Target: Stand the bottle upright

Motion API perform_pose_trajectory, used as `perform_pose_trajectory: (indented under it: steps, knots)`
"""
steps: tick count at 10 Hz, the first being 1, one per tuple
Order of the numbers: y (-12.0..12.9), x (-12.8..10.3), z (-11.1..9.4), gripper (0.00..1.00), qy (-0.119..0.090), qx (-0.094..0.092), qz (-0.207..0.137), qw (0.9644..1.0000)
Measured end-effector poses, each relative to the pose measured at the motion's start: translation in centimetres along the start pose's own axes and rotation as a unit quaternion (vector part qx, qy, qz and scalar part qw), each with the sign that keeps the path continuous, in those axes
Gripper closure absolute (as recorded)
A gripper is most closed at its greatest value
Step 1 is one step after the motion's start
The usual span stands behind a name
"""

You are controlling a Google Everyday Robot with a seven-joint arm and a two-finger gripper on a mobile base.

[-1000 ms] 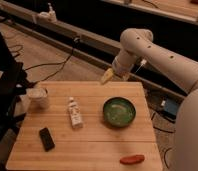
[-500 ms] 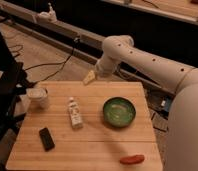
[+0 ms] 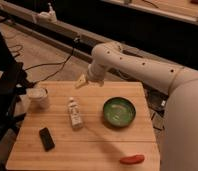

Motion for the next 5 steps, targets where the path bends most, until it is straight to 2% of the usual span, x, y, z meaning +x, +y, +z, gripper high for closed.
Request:
perform_pose_trajectory:
  steps: [3, 5]
  knots:
    - [0.3, 0.1, 0.4, 0.20, 0.008, -0.009, -0.012, 0.9999]
    - [-2.2, 0.5, 1.7, 0.20, 0.013, 0.001, -0.041, 0.9991]
